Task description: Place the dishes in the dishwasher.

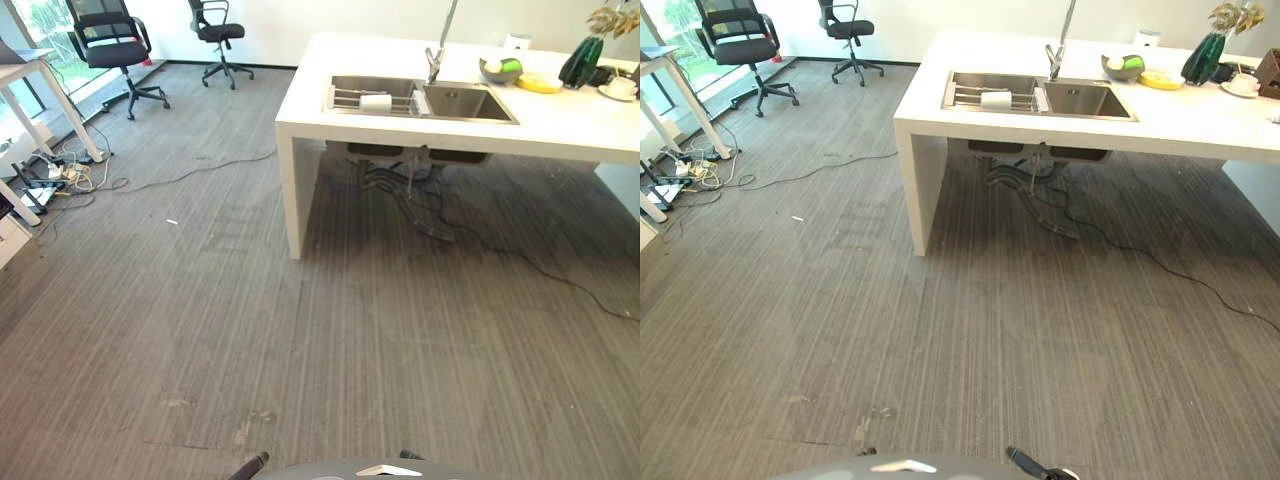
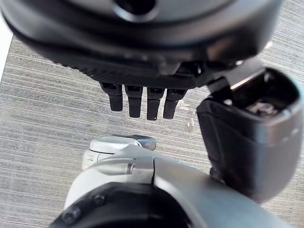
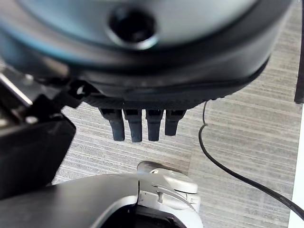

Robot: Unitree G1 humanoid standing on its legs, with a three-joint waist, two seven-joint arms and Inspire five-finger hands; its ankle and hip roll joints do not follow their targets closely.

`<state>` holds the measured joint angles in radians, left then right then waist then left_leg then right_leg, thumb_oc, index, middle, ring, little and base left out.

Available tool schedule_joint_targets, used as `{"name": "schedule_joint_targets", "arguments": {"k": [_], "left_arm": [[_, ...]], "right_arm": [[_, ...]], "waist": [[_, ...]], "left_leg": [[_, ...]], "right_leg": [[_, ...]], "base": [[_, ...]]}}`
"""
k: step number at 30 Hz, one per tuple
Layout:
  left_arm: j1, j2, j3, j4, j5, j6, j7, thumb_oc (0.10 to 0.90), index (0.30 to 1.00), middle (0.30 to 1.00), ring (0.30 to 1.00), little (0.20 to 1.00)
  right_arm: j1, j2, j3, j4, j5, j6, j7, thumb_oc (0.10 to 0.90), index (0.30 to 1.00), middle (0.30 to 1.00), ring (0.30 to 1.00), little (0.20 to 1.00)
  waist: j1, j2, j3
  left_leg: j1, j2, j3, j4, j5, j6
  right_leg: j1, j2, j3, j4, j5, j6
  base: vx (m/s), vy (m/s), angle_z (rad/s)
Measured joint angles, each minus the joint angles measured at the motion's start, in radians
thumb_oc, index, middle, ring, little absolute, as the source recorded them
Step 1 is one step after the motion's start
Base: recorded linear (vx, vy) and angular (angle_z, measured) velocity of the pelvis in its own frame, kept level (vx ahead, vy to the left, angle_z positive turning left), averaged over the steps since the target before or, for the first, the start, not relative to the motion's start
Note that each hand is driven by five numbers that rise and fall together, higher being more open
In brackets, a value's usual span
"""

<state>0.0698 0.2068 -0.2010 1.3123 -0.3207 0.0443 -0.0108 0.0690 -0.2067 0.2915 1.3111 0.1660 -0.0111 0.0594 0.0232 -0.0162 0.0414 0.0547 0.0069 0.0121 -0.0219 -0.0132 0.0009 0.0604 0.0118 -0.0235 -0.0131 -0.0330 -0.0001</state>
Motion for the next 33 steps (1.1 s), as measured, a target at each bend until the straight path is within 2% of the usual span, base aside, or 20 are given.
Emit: {"name": "schedule_joint_targets", "arguments": {"k": [5,14,21,33], "left_arm": [[-0.037,-0.001,0.013,-0.042,-0.023,-0.027,0.002,0.8,0.9,0.9,0.9,0.9],[-0.059,0.004,0.03,-0.059,-0.022,-0.043,0.002,0.8,0.9,0.9,0.9,0.9],[-0.056,0.005,0.029,-0.073,-0.021,-0.043,0.011,0.8,0.9,0.9,0.9,0.9],[-0.009,0.012,0.009,-0.166,-0.019,-0.043,0.042,0.8,0.9,0.9,0.9,0.9]], "right_arm": [[-0.021,-0.005,-0.017,-0.041,0.035,-0.026,-0.008,0.8,0.9,0.9,0.9,0.9],[-0.037,-0.01,-0.006,-0.106,0.033,-0.032,-0.003,0.8,0.9,0.9,0.9,0.9],[-0.028,-0.017,0.003,-0.141,0.034,-0.031,0.004,0.8,0.9,0.9,0.9,0.9],[0.094,-0.069,0.007,-0.404,0.033,-0.003,0.023,0.8,0.9,0.9,0.9,0.9]], "waist": [[-0.001,0.005,0.027],[-0.007,0.0,0.068],[-0.008,0.001,0.076],[-0.033,0.019,0.09]], "left_leg": [[0.024,-0.005,0.002,-0.031,0.008,-0.001],[0.053,-0.002,0.007,-0.056,0.01,-0.005],[0.065,-0.004,0.011,-0.063,0.011,-0.004],[0.071,-0.003,0.01,-0.064,0.011,-0.005]], "right_leg": [[0.049,-0.004,0.001,-0.081,0.038,-0.004],[0.064,0.001,0.012,-0.085,0.037,-0.004],[0.07,0.0,0.02,-0.087,0.035,0.0],[0.077,0.0,0.02,-0.089,0.034,0.0]], "base": [[0.0,-0.015,0.0],[0.0,-0.026,-0.02],[0.0,-0.011,-0.02],[0.0,-0.016,0.0]]}}
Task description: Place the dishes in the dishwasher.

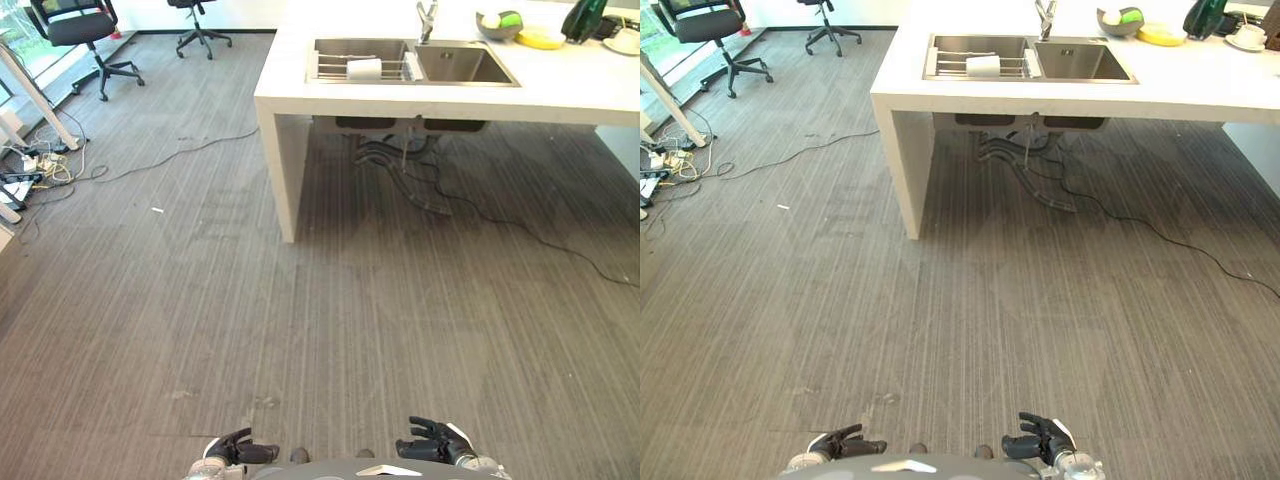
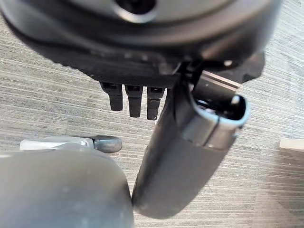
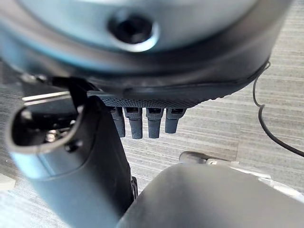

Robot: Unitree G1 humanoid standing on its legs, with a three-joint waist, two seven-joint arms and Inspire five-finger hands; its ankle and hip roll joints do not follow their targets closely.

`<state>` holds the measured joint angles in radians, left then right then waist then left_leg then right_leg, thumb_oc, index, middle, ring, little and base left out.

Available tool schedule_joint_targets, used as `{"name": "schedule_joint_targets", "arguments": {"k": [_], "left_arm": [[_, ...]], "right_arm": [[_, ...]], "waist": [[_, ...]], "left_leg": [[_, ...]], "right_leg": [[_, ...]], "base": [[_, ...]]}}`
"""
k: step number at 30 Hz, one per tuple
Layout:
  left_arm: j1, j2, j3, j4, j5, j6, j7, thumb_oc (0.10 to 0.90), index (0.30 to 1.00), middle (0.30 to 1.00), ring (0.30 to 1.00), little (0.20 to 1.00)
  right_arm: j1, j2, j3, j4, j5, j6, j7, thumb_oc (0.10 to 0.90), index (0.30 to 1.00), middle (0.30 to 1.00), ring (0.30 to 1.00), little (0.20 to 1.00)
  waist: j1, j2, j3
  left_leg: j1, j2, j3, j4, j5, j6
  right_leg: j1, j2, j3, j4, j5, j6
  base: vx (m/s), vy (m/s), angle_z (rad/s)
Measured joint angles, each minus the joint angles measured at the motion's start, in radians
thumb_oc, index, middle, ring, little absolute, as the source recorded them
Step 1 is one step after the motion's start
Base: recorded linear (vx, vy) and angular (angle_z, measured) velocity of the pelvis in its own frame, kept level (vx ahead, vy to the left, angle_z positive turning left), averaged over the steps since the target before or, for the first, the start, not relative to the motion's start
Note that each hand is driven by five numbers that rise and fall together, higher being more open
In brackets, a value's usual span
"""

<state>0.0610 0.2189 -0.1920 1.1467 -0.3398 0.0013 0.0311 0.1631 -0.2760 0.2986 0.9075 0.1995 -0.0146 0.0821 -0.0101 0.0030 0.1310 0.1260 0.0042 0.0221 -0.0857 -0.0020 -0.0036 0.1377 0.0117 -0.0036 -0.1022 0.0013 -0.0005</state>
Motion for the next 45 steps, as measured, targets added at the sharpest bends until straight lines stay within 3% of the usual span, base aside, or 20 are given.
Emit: {"name": "schedule_joint_targets", "arguments": {"k": [13,17,18,20,22,24,25,28,29,31,32,34,35,36,37,39,40,42,43,45], "left_arm": [[-0.103,-0.045,0.041,0.155,-0.001,-0.002,0.032,0.8,0.9,0.9,0.9,0.9],[-0.197,-0.048,0.063,0.185,-0.037,-0.001,0.055,0.8,0.9,0.9,0.9,0.9],[-0.219,-0.047,0.06,0.182,-0.053,-0.002,0.056,0.8,0.9,0.9,0.9,0.9],[-0.232,-0.062,0.059,0.171,-0.06,-0.011,0.055,0.8,0.9,0.9,0.9,0.9],[-0.239,-0.077,0.065,0.17,-0.068,-0.014,0.051,0.8,0.9,0.9,0.9,0.9],[-0.242,-0.082,0.064,0.185,-0.075,-0.013,0.05,0.8,0.9,0.9,0.9,0.9],[-0.25,-0.098,0.099,0.173,-0.094,-0.014,0.046,0.8,0.9,0.9,0.9,0.9],[-0.231,-0.089,0.159,0.188,-0.099,-0.011,0.039,0.8,0.9,0.9,0.9,0.9],[-0.213,-0.069,0.192,0.203,-0.096,-0.009,0.035,0.8,0.9,0.9,0.9,0.9],[-0.186,-0.029,0.189,0.21,-0.058,-0.009,0.038,0.8,0.9,0.9,0.9,0.9],[-0.185,-0.014,0.189,0.216,-0.057,-0.011,0.04,0.8,0.9,0.9,0.9,0.9],[-0.17,0.0,0.2,0.199,-0.077,-0.017,0.075,0.8,0.9,0.9,0.9,0.9],[-0.166,0.006,0.2,0.186,-0.093,-0.017,0.088,0.8,0.9,0.9,0.9,0.9],[-0.168,0.003,0.231,0.097,-0.169,-0.014,0.154,0.8,0.9,0.9,0.9,0.9],[-0.16,-0.001,0.241,0.043,-0.203,-0.038,0.19,0.8,0.9,0.9,0.9,0.9],[-0.173,-0.016,0.26,-0.046,-0.232,-0.066,0.257,0.8,0.9,0.9,0.9,0.9],[-0.153,-0.014,0.262,-0.257,-0.23,-0.098,0.371,0.8,0.9,0.9,0.9,0.9],[-0.185,0.011,0.304,-0.481,-0.169,-0.165,0.533,0.8,0.9,0.9,0.9,0.9],[-0.206,0.029,0.309,-0.512,-0.143,-0.176,0.571,0.8,0.9,0.9,0.9,0.9],[-0.288,0.098,0.337,-0.628,-0.082,-0.181,0.7,0.8,0.9,0.9,0.9,0.9]], "right_arm": [[-0.176,0.038,-0.04,0.354,0.04,-0.03,-0.02,0.8,0.9,0.9,0.9,0.9],[-0.236,0.072,-0.041,0.403,0.038,-0.019,-0.029,0.8,0.9,0.9,0.9,0.9],[-0.25,0.075,-0.04,0.421,0.038,-0.015,-0.038,0.8,0.9,0.9,0.9,0.9],[-0.258,0.067,-0.041,0.424,0.038,-0.003,-0.047,0.8,0.9,0.9,0.9,0.9],[-0.263,0.054,-0.041,0.426,0.038,-0.003,-0.055,0.8,0.9,0.9,0.9,0.9],[-0.267,0.04,-0.042,0.438,0.038,0.003,-0.061,0.8,0.9,0.9,0.9,0.9],[-0.266,0.027,-0.044,0.444,0.038,0.005,-0.063,0.8,0.9,0.9,0.9,0.9],[-0.253,0.032,-0.041,0.473,0.037,0.011,-0.06,0.8,0.9,0.9,0.9,0.9],[-0.234,0.05,-0.035,0.473,0.037,0.009,-0.06,0.8,0.9,0.9,0.9,0.9],[-0.214,0.07,-0.003,0.473,0.037,0.004,-0.048,0.8,0.9,0.9,0.9,0.9],[-0.214,0.079,0.0,0.469,0.037,0.001,-0.045,0.8,0.9,0.9,0.9,0.9],[-0.189,0.11,-0.024,0.458,0.042,-0.006,-0.042,0.8,0.9,0.9,0.9,0.9],[-0.189,0.117,-0.023,0.463,0.041,-0.01,-0.042,0.8,0.9,0.9,0.9,0.9],[-0.192,0.125,-0.054,0.451,0.045,-0.013,-0.042,0.8,0.9,0.9,0.9,0.9],[-0.193,0.129,-0.071,0.44,0.05,-0.017,-0.047,0.8,0.9,0.9,0.9,0.9],[-0.187,0.122,-0.092,0.403,0.072,-0.029,-0.055,0.8,0.9,0.9,0.9,0.9],[-0.175,0.126,-0.156,0.342,0.103,-0.045,-0.061,0.8,0.9,0.9,0.9,0.9],[-0.16,0.107,-0.159,0.261,0.122,-0.081,-0.079,0.8,0.9,0.9,0.9,0.9],[-0.153,0.101,-0.153,0.24,0.122,-0.087,-0.084,0.8,0.9,0.9,0.9,0.9],[-0.136,0.078,-0.135,0.19,0.125,-0.116,-0.09,0.8,0.9,0.9,0.9,0.9]], "waist": [[0.001,0.036,0.002],[0.03,-0.043,0.048],[0.034,-0.058,0.059],[0.039,-0.053,0.072],[0.049,-0.033,0.075],[0.064,-0.004,0.083],[0.093,0.021,0.089],[0.146,0.007,0.058],[0.147,-0.027,0.036],[0.124,-0.067,0.002],[0.121,-0.074,-0.003],[0.113,-0.099,-0.039],[0.113,-0.111,-0.049],[0.12,-0.131,-0.05],[0.125,-0.128,-0.049],[0.114,-0.105,-0.036],[0.088,-0.072,-0.002],[0.061,-0.03,0.016],[0.048,-0.027,0.018],[-0.007,-0.024,0.023]], "left_leg": [[-0.024,0.011,-0.016,0.033,0.015,-0.031],[-0.247,-0.018,-0.007,0.453,0.003,-0.099],[-0.34,-0.013,0.025,0.575,-0.027,-0.159],[-0.372,-0.008,0.055,0.474,-0.024,-0.142],[-0.374,0.004,0.079,0.223,0.028,-0.122],[-0.384,0.014,0.091,0.022,0.108,-0.154],[-0.41,0.034,0.102,-0.014,0.132,-0.159],[-0.364,0.031,0.113,0.032,0.149,-0.13],[-0.341,0.003,0.134,0.056,0.167,-0.038],[-0.26,-0.029,0.145,0.01,0.207,0.067],[-0.238,-0.035,0.144,-0.006,0.186,0.058],[-0.179,-0.054,0.121,-0.002,0.135,0.071],[-0.167,-0.068,0.112,0.0,0.122,0.075],[-0.15,-0.082,0.099,0.019,0.084,0.081],[-0.134,-0.087,0.074,0.019,0.068,0.099],[-0.086,-0.073,0.029,0.012,0.037,0.113],[-0.036,-0.043,-0.013,0.019,0.033,0.106],[-0.013,0.01,-0.036,0.045,-0.02,0.107],[0.0,0.016,-0.055,0.047,-0.039,0.113],[0.017,0.033,-0.112,0.062,-0.08,0.067]], "right_leg": [[-0.003,0.008,-0.012,-0.001,-0.012,-0.01],[-0.018,-0.026,0.032,0.02,-0.019,-0.067],[0.007,-0.025,0.039,0.003,-0.028,-0.085],[0.019,-0.017,0.04,0.002,-0.036,-0.092],[0.016,0.009,0.058,-0.002,-0.053,-0.102],[0.031,0.042,0.075,0.002,-0.067,-0.113],[0.041,0.072,0.121,0.003,-0.073,-0.125],[0.109,0.062,0.194,-0.001,-0.138,-0.121],[0.144,0.023,0.196,0.005,-0.167,-0.091],[0.142,0.002,0.163,0.115,-0.175,0.0],[0.141,0.0,0.15,0.148,-0.179,0.017],[0.062,-0.002,0.152,0.423,-0.211,0.155],[0.039,-0.011,0.16,0.502,-0.211,0.173],[-0.021,-0.006,0.17,0.673,-0.184,0.241],[-0.077,0.0,0.154,0.777,-0.159,0.263],[-0.142,0.025,0.117,0.923,-0.15,0.259],[-0.259,0.055,0.078,1.104,-0.134,0.252],[-0.442,0.058,0.063,1.149,-0.139,0.237],[-0.482,0.042,0.061,1.113,-0.142,0.232],[-0.542,-0.027,0.053,0.832,-0.174,0.176]], "base": [[0.01,-0.066,0.04],[0.17,-0.163,-0.08],[0.35,-0.042,-0.07],[0.27,-0.007,-0.1],[0.35,-0.005,-0.27],[0.43,-0.002,-0.37],[0.26,0.012,-0.63],[0.56,0.064,-1.03],[0.28,0.02,-0.76],[0.44,0.03,-0.46],[0.59,0.031,-0.05],[0.44,-0.005,0.29],[0.4,0.023,0.46],[0.45,0.062,0.4],[0.37,0.112,0.48],[0.36,0.085,0.71],[0.35,0.048,0.84],[0.51,0.038,0.64],[0.66,-0.045,0.6],[0.58,-0.117,0.71]]}}
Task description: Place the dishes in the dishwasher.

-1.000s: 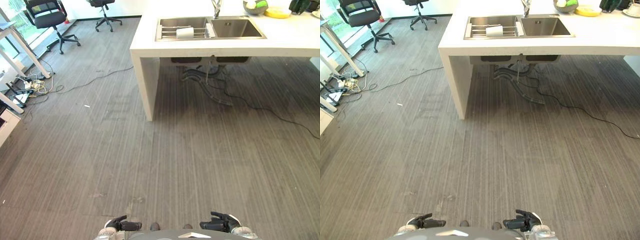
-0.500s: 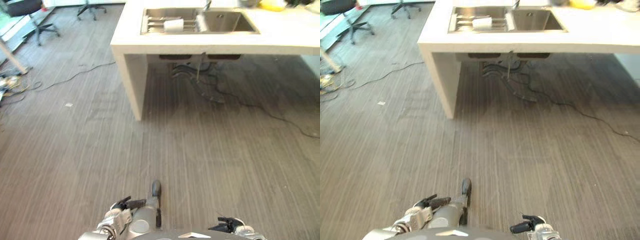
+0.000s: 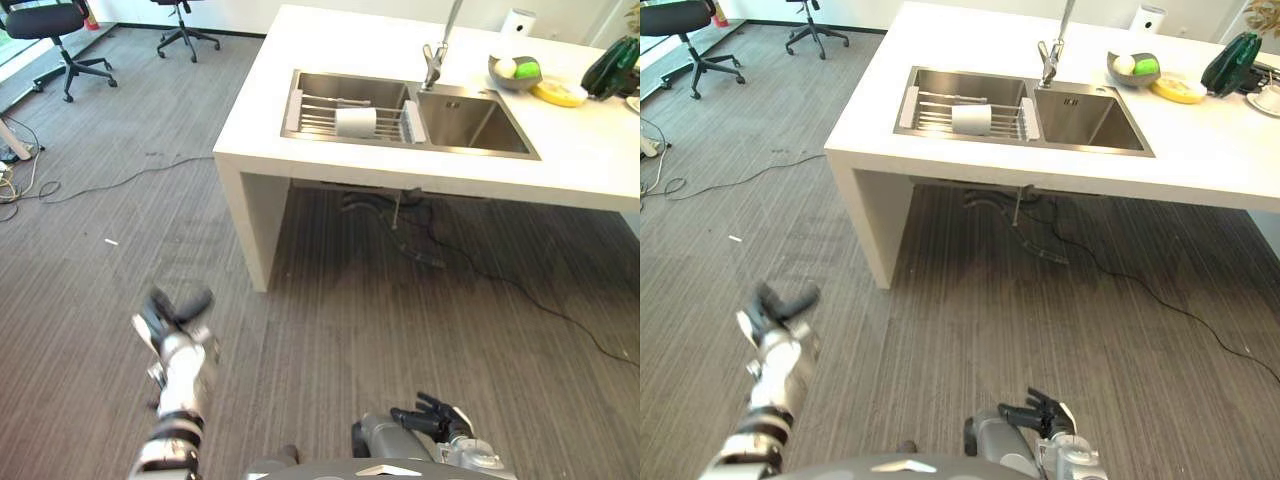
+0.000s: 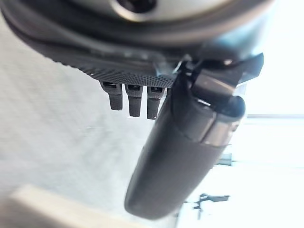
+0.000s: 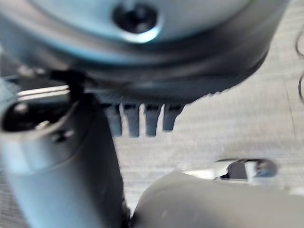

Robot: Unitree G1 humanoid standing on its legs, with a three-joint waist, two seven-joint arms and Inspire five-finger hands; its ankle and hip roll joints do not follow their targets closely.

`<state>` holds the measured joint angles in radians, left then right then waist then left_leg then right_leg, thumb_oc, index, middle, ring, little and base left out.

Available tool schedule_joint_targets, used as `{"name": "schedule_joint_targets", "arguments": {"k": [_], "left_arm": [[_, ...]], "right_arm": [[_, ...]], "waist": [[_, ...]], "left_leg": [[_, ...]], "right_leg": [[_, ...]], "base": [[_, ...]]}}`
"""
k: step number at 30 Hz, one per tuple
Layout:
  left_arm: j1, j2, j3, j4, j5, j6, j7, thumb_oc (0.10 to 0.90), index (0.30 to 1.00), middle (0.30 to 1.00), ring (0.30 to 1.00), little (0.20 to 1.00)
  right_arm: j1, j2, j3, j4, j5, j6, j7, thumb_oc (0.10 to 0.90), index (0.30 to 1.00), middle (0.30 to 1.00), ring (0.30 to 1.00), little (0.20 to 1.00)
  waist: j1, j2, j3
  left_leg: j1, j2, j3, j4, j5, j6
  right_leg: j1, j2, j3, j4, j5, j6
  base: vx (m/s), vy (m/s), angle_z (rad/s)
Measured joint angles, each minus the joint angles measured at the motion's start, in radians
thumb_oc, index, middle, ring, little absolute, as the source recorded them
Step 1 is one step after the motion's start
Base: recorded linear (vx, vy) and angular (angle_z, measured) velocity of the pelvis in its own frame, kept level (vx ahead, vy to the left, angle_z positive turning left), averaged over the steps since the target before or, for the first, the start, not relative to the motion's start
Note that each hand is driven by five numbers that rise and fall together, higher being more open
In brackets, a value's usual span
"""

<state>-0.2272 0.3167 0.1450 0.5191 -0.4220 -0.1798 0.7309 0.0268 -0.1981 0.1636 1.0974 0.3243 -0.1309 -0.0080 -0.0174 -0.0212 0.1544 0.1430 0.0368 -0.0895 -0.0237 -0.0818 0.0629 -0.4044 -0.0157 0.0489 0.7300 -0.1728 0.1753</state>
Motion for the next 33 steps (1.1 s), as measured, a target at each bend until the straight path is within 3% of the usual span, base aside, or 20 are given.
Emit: {"name": "schedule_joint_targets", "arguments": {"k": [1,4,5,7,9,10,11,13,14,16,17,18,20,21,23,25,28,30,32,33], "left_arm": [[-0.052,0.036,0.005,-0.067,0.05,-0.021,0.042,0.8,0.9,0.9,0.9,0.9],[-0.111,0.133,-0.033,-0.251,0.223,-0.042,0.069,0.8,0.9,0.9,0.9,0.9],[-0.116,0.139,-0.05,-0.273,0.277,-0.061,0.067,0.8,0.9,0.9,0.9,0.9],[-0.109,0.094,-0.078,-0.309,0.342,-0.05,0.045,0.8,0.9,0.9,0.9,0.9],[-0.062,0.061,-0.101,-0.381,0.348,-0.038,0.021,0.8,0.9,0.9,0.9,0.9],[-0.057,0.055,-0.131,-0.409,0.356,-0.036,-0.008,0.8,0.9,0.9,0.9,0.9],[-0.038,0.064,-0.177,-0.424,0.39,-0.033,-0.065,0.8,0.9,0.9,0.9,0.9],[-0.021,0.125,-0.206,-0.422,0.455,0.008,-0.122,0.8,0.9,0.9,0.9,0.9],[-0.022,0.164,-0.229,-0.422,0.505,0.021,-0.159,0.8,0.9,0.9,0.9,0.9],[-0.029,0.199,-0.248,-0.415,0.548,0.046,-0.198,0.8,0.9,0.9,0.9,0.9],[-0.052,0.217,-0.274,-0.414,0.561,0.063,-0.22,0.8,0.9,0.9,0.9,0.9],[-0.095,0.245,-0.32,-0.417,0.599,0.071,-0.255,0.8,0.9,0.9,0.9,0.9],[-0.138,0.305,-0.372,-0.439,0.675,0.07,-0.314,0.8,0.9,0.9,0.9,0.9],[-0.16,0.331,-0.404,-0.44,0.712,0.071,-0.344,0.8,0.9,0.9,0.9,0.9],[-0.192,0.482,-0.498,-0.507,0.809,0.069,-0.441,0.8,0.9,0.9,0.9,0.9],[-0.216,0.461,-0.539,-0.522,0.828,0.041,-0.485,0.8,0.9,0.9,0.9,0.9],[-0.336,0.484,-0.678,-0.539,0.865,0.011,-0.565,0.8,0.9,0.9,0.9,0.9],[-0.395,0.497,-0.718,-0.547,0.888,0.016,-0.595,0.8,0.9,0.9,0.9,0.9],[-0.447,0.489,-0.756,-0.547,0.906,0.027,-0.631,0.8,0.9,0.9,0.9,0.9],[-0.462,0.461,-0.781,-0.54,0.904,0.04,-0.67,0.8,0.9,0.9,0.9,0.9]], "right_arm": [[0.007,-0.002,0.013,-0.015,0.001,-0.016,-0.007,0.8,0.9,0.9,0.9,0.9],[0.029,0.002,0.062,-0.006,0.016,-0.011,-0.01,0.8,0.9,0.9,0.9,0.9],[0.008,-0.004,0.049,0.019,0.026,-0.009,-0.01,0.8,0.9,0.9,0.9,0.9],[-0.02,-0.025,0.055,0.081,0.021,0.001,-0.016,0.8,0.9,0.9,0.9,0.9],[-0.042,-0.044,0.053,0.129,-0.001,0.023,-0.014,0.8,0.9,0.9,0.9,0.9],[-0.037,-0.036,0.053,0.136,-0.01,0.043,-0.016,0.8,0.9,0.9,0.9,0.9],[-0.034,-0.013,0.062,0.151,-0.013,0.057,-0.009,0.8,0.9,0.9,0.9,0.9],[-0.034,-0.015,0.054,0.126,-0.014,0.064,0.0,0.8,0.9,0.9,0.9,0.9],[-0.051,-0.018,0.055,0.134,-0.015,0.066,0.0,0.8,0.9,0.9,0.9,0.9],[-0.083,-0.031,0.055,0.133,-0.015,0.072,0.002,0.8,0.9,0.9,0.9,0.9],[-0.102,-0.04,0.058,0.135,-0.014,0.072,0.001,0.8,0.9,0.9,0.9,0.9],[-0.128,-0.062,0.064,0.133,-0.013,0.073,-0.002,0.8,0.9,0.9,0.9,0.9],[-0.172,-0.093,0.077,0.133,-0.013,0.072,-0.001,0.8,0.9,0.9,0.9,0.9],[-0.186,-0.103,0.093,0.132,-0.013,0.068,0.002,0.8,0.9,0.9,0.9,0.9],[-0.179,-0.103,0.103,0.101,-0.02,0.062,0.028,0.8,0.9,0.9,0.9,0.9],[-0.135,-0.109,0.101,0.092,-0.031,0.058,0.038,0.8,0.9,0.9,0.9,0.9],[-0.07,-0.058,0.092,0.138,-0.048,0.077,0.053,0.8,0.9,0.9,0.9,0.9],[-0.042,-0.038,0.096,0.14,-0.049,0.084,0.057,0.8,0.9,0.9,0.9,0.9],[-0.034,-0.024,0.072,0.137,-0.046,0.088,0.058,0.8,0.9,0.9,0.9,0.9],[-0.043,-0.021,0.075,0.122,-0.047,0.086,0.058,0.8,0.9,0.9,0.9,0.9]], "waist": [[-0.009,-0.01,-0.006],[-0.052,-0.03,-0.023],[-0.046,-0.015,-0.015],[-0.04,0.0,-0.026],[-0.03,0.024,-0.038],[-0.027,0.006,-0.034],[0.007,-0.048,-0.034],[0.009,-0.063,-0.024],[0.008,-0.077,-0.006],[0.012,-0.081,0.003],[0.008,-0.078,0.006],[0.002,-0.06,0.008],[0.012,-0.015,0.008],[0.016,0.003,0.006],[0.001,0.023,0.0],[-0.025,0.067,-0.029],[-0.054,0.043,-0.038],[-0.055,0.021,-0.044],[-0.082,0.021,-0.042],[-0.082,0.034,-0.033]], "left_leg": [[0.0,0.019,-0.014,0.013,-0.026,-0.042],[0.05,0.058,-0.118,0.026,-0.118,-0.11],[0.063,0.08,-0.127,0.03,-0.109,-0.116],[0.07,0.07,-0.148,0.055,-0.11,-0.158],[0.071,0.052,-0.111,0.06,-0.043,-0.14],[0.027,0.046,-0.098,0.153,-0.031,-0.16],[-0.071,0.008,-0.088,0.332,0.017,-0.216],[-0.198,0.012,-0.031,0.592,0.102,-0.261],[-0.275,0.013,-0.007,0.7,0.089,-0.272],[-0.342,0.022,0.062,0.702,0.059,-0.241],[-0.37,0.064,0.181,0.623,0.051,-0.219],[-0.36,0.081,0.275,0.395,0.074,-0.194],[-0.308,0.051,0.255,0.019,0.145,-0.175],[-0.284,0.03,0.21,-0.076,0.175,-0.164],[-0.261,0.002,0.189,-0.064,0.243,-0.117],[-0.223,0.006,0.191,-0.059,0.27,-0.061],[-0.173,-0.009,0.169,-0.069,0.236,-0.02],[-0.169,-0.042,0.163,-0.069,0.214,-0.009],[-0.163,-0.057,0.154,-0.069,0.202,-0.015],[-0.144,-0.04,0.17,-0.069,0.196,-0.01]], "right_leg": [[0.019,-0.021,0.023,-0.299,0.028,-0.012],[0.1,-0.012,0.164,-0.627,0.109,0.033],[0.101,-0.001,0.14,-0.592,0.193,0.007],[0.134,0.022,0.154,-0.573,0.298,-0.113],[0.194,0.037,0.116,-0.628,0.276,-0.134],[0.223,0.031,0.098,-0.648,0.265,-0.143],[0.304,0.0,0.087,-0.725,0.284,-0.187],[0.332,0.007,0.055,-0.717,0.256,-0.213],[0.369,0.003,0.042,-0.742,0.265,-0.219],[0.41,0.003,0.035,-0.763,0.25,-0.233],[0.446,0.007,0.016,-0.803,0.244,-0.223],[0.476,0.021,-0.001,-0.831,0.237,-0.222],[0.505,0.049,0.035,-0.83,0.21,-0.21],[0.523,0.055,0.052,-0.829,0.203,-0.2],[0.568,0.063,0.069,-0.828,0.17,-0.209],[0.611,0.09,0.066,-0.828,0.146,-0.174],[0.575,0.065,0.064,-0.695,0.052,-0.093],[0.56,-0.001,0.061,-0.748,0.084,-0.053],[0.553,-0.008,0.06,-0.7,0.064,-0.068],[0.463,0.022,0.046,-0.501,0.044,-0.038]], "base": [[0.55,-0.162,0.6],[0.33,-0.153,0.93],[0.26,-0.19,1.17],[0.3,-0.2,0.62],[0.21,-0.139,0.45],[0.16,-0.189,0.73],[0.17,-0.187,0.64],[0.16,-0.177,0.48],[0.17,-0.116,0.36],[0.23,-0.011,0.26],[0.43,0.081,0.46],[0.44,0.103,0.25],[0.31,0.089,-0.32],[0.2,0.051,-0.65],[0.19,0.04,-0.79],[0.17,0.071,-0.17],[0.09,0.095,-0.04],[0.01,0.065,-0.15],[0.01,0.106,0.1],[0.02,0.093,-0.19]]}}
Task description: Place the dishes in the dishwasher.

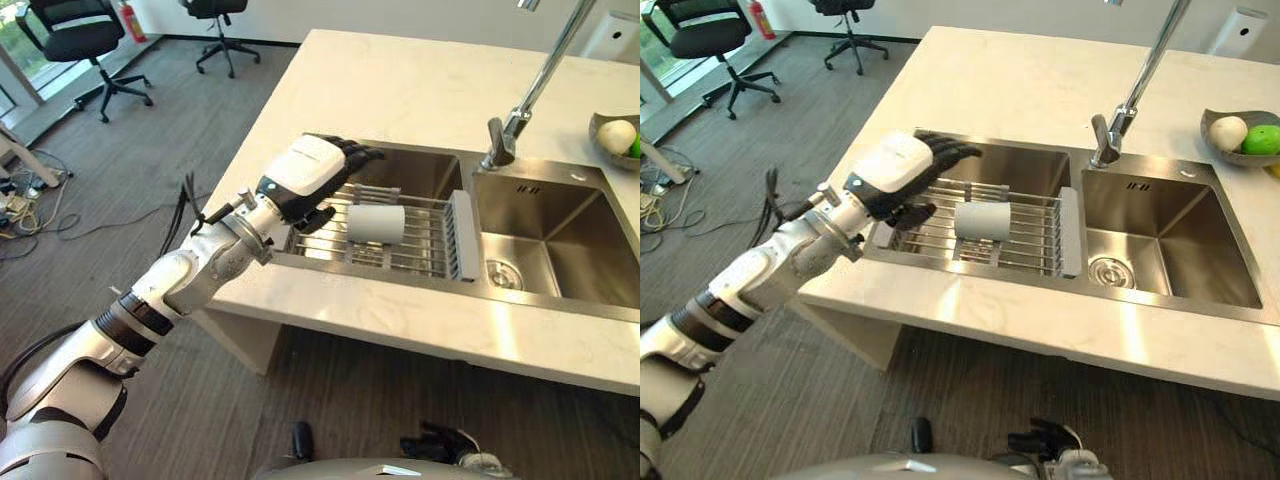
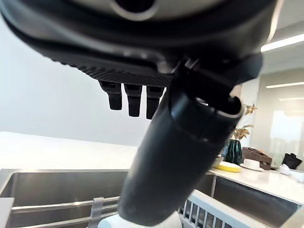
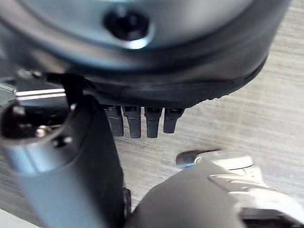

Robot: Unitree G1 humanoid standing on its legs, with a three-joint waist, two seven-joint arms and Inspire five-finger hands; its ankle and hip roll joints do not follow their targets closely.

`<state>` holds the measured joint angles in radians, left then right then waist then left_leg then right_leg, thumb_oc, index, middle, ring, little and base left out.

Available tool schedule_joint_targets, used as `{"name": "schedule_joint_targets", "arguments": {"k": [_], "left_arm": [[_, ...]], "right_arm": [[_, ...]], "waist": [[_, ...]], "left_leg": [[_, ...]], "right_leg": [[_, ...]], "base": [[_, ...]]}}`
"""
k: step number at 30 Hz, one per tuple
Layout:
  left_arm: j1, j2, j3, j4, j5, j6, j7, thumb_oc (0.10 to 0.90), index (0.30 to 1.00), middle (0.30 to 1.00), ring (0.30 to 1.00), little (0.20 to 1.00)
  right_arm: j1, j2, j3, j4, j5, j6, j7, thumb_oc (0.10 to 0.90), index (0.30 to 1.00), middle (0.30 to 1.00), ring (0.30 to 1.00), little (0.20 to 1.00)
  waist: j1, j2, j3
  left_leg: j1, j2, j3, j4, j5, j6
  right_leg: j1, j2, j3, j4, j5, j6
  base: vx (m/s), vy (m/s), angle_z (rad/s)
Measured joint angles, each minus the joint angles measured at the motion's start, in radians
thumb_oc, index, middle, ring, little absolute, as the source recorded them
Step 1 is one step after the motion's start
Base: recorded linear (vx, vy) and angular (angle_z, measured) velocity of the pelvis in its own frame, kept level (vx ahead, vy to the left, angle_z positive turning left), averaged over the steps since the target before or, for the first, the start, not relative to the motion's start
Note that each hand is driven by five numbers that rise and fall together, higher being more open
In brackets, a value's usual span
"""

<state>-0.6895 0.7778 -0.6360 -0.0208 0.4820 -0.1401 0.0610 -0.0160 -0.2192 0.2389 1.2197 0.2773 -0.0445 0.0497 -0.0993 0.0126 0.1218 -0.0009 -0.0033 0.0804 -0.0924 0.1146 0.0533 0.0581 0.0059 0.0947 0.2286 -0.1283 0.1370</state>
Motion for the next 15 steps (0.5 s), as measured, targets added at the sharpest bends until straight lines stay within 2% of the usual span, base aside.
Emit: {"name": "schedule_joint_targets", "arguments": {"k": [1,2,4,6,7,8,9,11,13,15], "left_arm": [[-0.011,-0.017,-0.019,0.01,-0.002,-0.002,-0.014,0.8,0.9,0.9,0.9,0.9],[-0.006,-0.029,-0.022,0.017,-0.014,-0.004,-0.027,0.8,0.9,0.9,0.9,0.9],[-0.002,-0.022,-0.028,0.021,-0.023,-0.011,-0.055,0.8,0.9,0.9,0.9,0.9],[0.016,-0.016,-0.017,0.008,-0.052,0.0,-0.067,0.8,0.9,0.9,0.9,0.9],[0.035,-0.017,-0.003,0.007,-0.071,0.0,-0.078,0.8,0.9,0.9,0.9,0.9],[0.071,-0.017,0.024,0.006,-0.096,0.002,-0.085,0.8,0.9,0.9,0.9,0.9],[0.12,-0.016,0.048,0.006,-0.129,0.023,-0.1,0.8,0.9,0.9,0.9,0.9],[0.14,-0.013,0.054,0.006,-0.144,0.034,-0.119,0.8,0.9,0.9,0.9,0.9],[0.171,-0.035,0.073,0.005,-0.168,0.041,-0.128,0.8,0.9,0.9,0.9,0.9],[0.182,-0.067,0.074,0.005,-0.171,0.045,-0.144,0.8,0.9,0.9,0.9,0.9]], "right_arm": [[-0.008,-0.003,-0.005,-0.015,0.002,-0.004,0.008,0.8,0.9,0.9,0.9,0.9],[-0.022,0.0,-0.02,-0.033,0.002,-0.008,0.014,0.8,0.9,0.9,0.9,0.9],[-0.05,0.003,-0.02,-0.038,0.0,-0.01,0.013,0.8,0.9,0.9,0.9,0.9],[-0.059,0.002,0.013,-0.026,-0.003,-0.001,0.008,0.8,0.9,0.9,0.9,0.9],[-0.05,0.005,0.016,-0.015,-0.002,0.003,0.012,0.8,0.9,0.9,0.9,0.9],[-0.04,0.01,0.015,-0.003,-0.002,0.002,0.018,0.8,0.9,0.9,0.9,0.9],[-0.029,0.001,0.012,0.002,-0.003,0.002,0.029,0.8,0.9,0.9,0.9,0.9],[-0.022,-0.006,0.013,0.013,-0.003,0.005,0.03,0.8,0.9,0.9,0.9,0.9],[-0.016,-0.008,0.013,0.014,-0.003,0.018,0.03,0.8,0.9,0.9,0.9,0.9],[-0.012,-0.015,0.013,0.009,-0.002,0.021,0.03,0.8,0.9,0.9,0.9,0.9]], "waist": [[-0.007,0.008,0.012],[-0.014,0.005,0.021],[-0.016,-0.027,0.016],[-0.005,-0.035,0.012],[-0.003,-0.034,0.01],[0.001,-0.027,0.007],[0.013,-0.008,-0.003],[0.019,0.004,-0.01],[0.019,0.005,-0.011],[0.019,0.006,-0.011]], "left_leg": [[0.016,0.019,-0.004,0.0,-0.003,0.003],[0.041,0.031,-0.009,0.0,-0.04,-0.012],[0.053,0.009,0.003,-0.001,-0.051,-0.012],[0.056,0.002,0.01,-0.005,-0.072,-0.029],[0.062,0.003,0.016,-0.001,-0.066,-0.031],[0.07,0.008,0.015,0.0,-0.071,-0.04],[0.079,0.025,0.024,0.0,-0.086,-0.057],[0.084,0.043,0.03,0.0,-0.094,-0.07],[0.099,0.052,0.037,0.0,-0.101,-0.081],[0.109,0.057,0.045,0.0,-0.095,-0.089]], "right_leg": [[-0.082,0.02,-0.016,0.183,-0.006,0.024],[-0.153,0.021,-0.013,0.303,-0.044,0.064],[-0.196,-0.019,-0.015,0.18,-0.056,0.048],[-0.209,-0.071,-0.078,-0.003,-0.005,-0.006],[-0.199,-0.075,-0.079,-0.032,0.049,-0.014],[-0.178,-0.064,-0.068,-0.073,0.099,-0.031],[-0.138,-0.043,-0.065,-0.157,0.152,-0.078],[-0.086,-0.023,-0.064,-0.254,0.199,-0.101],[-0.035,-0.014,-0.061,-0.329,0.23,-0.115],[-0.027,-0.01,-0.059,-0.329,0.227,-0.116]], "base": [[0.08,0.066,-0.35],[0.11,0.0,-0.12],[0.12,-0.004,-0.13],[0.04,-0.04,-0.03],[0.07,-0.027,0.02],[0.08,-0.03,-0.14],[0.08,-0.033,-0.16],[0.06,-0.042,-0.15],[0.03,-0.015,-0.09],[0.03,-0.022,-0.08]]}}
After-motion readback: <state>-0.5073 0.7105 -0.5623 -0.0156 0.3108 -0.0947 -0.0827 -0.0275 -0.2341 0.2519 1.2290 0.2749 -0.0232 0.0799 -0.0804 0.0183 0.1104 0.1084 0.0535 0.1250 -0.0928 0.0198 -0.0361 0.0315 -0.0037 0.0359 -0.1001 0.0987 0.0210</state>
